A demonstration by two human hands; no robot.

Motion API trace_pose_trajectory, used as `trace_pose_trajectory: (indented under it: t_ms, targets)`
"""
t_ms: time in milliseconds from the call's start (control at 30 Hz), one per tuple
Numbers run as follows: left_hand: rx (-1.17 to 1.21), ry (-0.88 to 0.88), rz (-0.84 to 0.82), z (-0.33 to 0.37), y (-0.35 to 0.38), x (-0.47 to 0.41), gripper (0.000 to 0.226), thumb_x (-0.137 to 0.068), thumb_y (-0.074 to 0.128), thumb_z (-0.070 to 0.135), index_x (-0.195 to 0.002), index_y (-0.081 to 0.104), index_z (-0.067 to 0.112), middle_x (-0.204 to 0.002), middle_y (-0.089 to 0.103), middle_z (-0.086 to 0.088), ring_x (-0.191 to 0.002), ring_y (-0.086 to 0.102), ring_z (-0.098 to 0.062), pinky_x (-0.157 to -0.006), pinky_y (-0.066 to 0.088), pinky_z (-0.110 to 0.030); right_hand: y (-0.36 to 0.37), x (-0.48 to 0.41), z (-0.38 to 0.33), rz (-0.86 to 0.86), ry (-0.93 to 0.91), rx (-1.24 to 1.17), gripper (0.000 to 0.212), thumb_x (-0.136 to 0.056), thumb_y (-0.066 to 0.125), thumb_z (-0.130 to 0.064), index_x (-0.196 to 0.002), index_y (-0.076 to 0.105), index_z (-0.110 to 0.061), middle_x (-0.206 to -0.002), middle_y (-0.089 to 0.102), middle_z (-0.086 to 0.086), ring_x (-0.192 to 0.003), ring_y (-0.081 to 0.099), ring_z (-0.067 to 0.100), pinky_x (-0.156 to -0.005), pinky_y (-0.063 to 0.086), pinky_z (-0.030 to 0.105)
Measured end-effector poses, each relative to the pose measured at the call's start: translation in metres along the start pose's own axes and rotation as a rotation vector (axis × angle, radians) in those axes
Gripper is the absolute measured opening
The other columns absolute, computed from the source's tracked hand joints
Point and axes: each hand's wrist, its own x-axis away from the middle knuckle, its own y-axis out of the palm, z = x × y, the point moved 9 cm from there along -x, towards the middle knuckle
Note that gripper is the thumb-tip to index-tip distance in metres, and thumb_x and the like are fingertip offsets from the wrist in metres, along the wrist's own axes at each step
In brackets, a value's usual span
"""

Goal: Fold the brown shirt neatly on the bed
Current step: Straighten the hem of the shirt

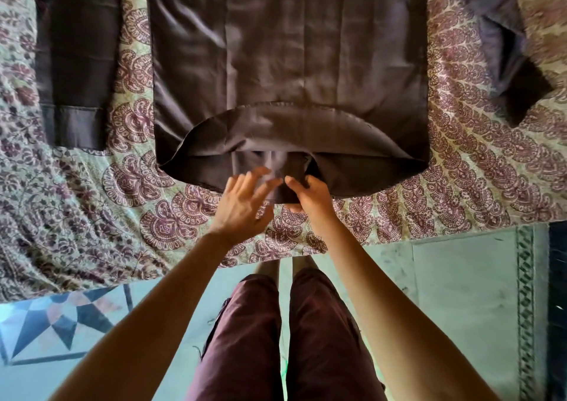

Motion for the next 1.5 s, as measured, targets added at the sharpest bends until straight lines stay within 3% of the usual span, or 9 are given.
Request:
trace_pose_trajectory:
  t_ms: [167, 333, 433, 567, 767, 900, 1033, 1367, 1500]
  targets:
    - [-0.126, 0.011, -0.064, 0.019, 0.032, 0.002, 0.041, -0.071, 0.063, 0.025, -0.108, 0.049, 0.02, -0.097, 0.063, -0.005, -0.075, 0.059, -0.024, -0.064, 0.046, -0.033, -0.008, 0.005, 0.019, -0.013, 0.034, 0.112, 0.016, -0.092, 0.055, -0.024, -0.086, 0.063, -0.011, -0.073, 0.067, 0.009, -0.049, 0.062, 0.009, -0.051, 0.049, 0.023]
    - [-0.03, -0.066, -0.056, 0.012, 0.032, -0.019, 0.023, -0.069, 0.065, 0.014, -0.091, 0.064, 0.017, -0.073, 0.062, -0.004, -0.062, 0.062, -0.025, -0.053, 0.05, -0.031, -0.03, 0.029, -0.022, 0.244, -0.623, 0.896, 0.026, -0.075, 0.053, -0.019, -0.098, 0.061, -0.01, -0.091, 0.063, 0.009, -0.075, 0.062, 0.025, -0.053, 0.043, 0.028]
    - [-0.076, 0.002, -0.079, 0.018, 0.032, -0.022, 0.032, -0.075, 0.057, 0.031, -0.104, 0.061, 0.019, -0.079, 0.061, -0.004, -0.065, 0.061, -0.022, -0.049, 0.049, -0.029, -0.026, 0.026, -0.023, 0.239, -0.73, 1.172, 0.041, -0.068, 0.07, -0.009, -0.108, 0.058, -0.008, -0.101, 0.057, 0.012, -0.083, 0.06, 0.028, -0.055, 0.052, 0.034]
    - [-0.08, 0.073, -0.096, 0.027, 0.034, -0.033, 0.04, -0.07, 0.069, 0.028, -0.108, 0.058, 0.021, -0.091, 0.06, -0.004, -0.071, 0.06, -0.02, -0.047, 0.049, -0.029, -0.028, 0.019, -0.033, 0.3, -0.83, 1.233, 0.035, -0.063, 0.08, -0.021, -0.093, 0.065, -0.008, -0.083, 0.061, 0.008, -0.065, 0.061, 0.025, -0.046, 0.047, 0.027]
    - [-0.074, 0.015, -0.093, 0.027, 0.028, -0.046, 0.027, -0.07, 0.043, 0.014, -0.075, 0.069, 0.016, -0.066, 0.06, -0.001, -0.053, 0.06, -0.021, -0.036, 0.043, -0.023, -0.028, 0.013, -0.048, 0.217, -0.934, 1.343, 0.01, -0.064, 0.074, -0.014, -0.066, 0.064, -0.016, -0.061, 0.057, 0.001, -0.05, 0.058, 0.02, -0.042, 0.041, 0.023]
    - [0.127, -0.139, -0.007, 0.006, 0.014, -0.036, 0.03, -0.073, 0.04, 0.017, -0.084, 0.068, 0.012, -0.082, 0.064, -0.005, -0.071, 0.062, -0.025, -0.054, 0.049, -0.028, -0.048, 0.033, -0.062, 0.166, -1.02, 1.043, 0.013, -0.08, 0.051, -0.018, -0.084, 0.06, -0.008, -0.091, 0.065, 0.008, -0.088, 0.06, 0.026, -0.079, 0.043, 0.035]
    - [0.092, -0.053, -0.03, 0.018, 0.024, -0.025, 0.026, -0.077, 0.046, 0.016, -0.085, 0.07, 0.016, -0.102, 0.067, -0.003, -0.088, 0.063, -0.026, -0.074, 0.051, -0.033, -0.039, 0.06, -0.053, 0.108, -1.137, 1.029, 0.015, -0.086, 0.044, -0.011, -0.094, 0.055, -0.005, -0.115, 0.063, 0.016, -0.112, 0.052, 0.027, -0.104, 0.033, 0.037]
    - [0.094, 0.042, -0.065, 0.03, 0.033, -0.018, 0.025, -0.079, 0.048, 0.014, -0.084, 0.071, 0.019, -0.105, 0.07, 0.0, -0.096, 0.065, -0.022, -0.075, 0.051, -0.032, -0.019, 0.039, -0.022, 0.006, -1.016, 1.2, 0.019, -0.068, 0.072, -0.002, -0.086, 0.067, -0.006, -0.101, 0.069, 0.011, -0.088, 0.067, 0.027, -0.08, 0.053, 0.033]
    - [0.078, 0.041, -0.093, 0.032, 0.039, -0.012, 0.029, -0.076, 0.044, 0.013, -0.085, 0.071, 0.018, -0.108, 0.068, -0.002, -0.096, 0.064, -0.024, -0.076, 0.052, -0.033, -0.014, 0.043, -0.022, 0.0, -1.102, 1.269, 0.023, -0.078, 0.047, -0.007, -0.083, 0.069, -0.006, -0.106, 0.067, 0.012, -0.096, 0.064, 0.029, -0.085, 0.05, 0.036]
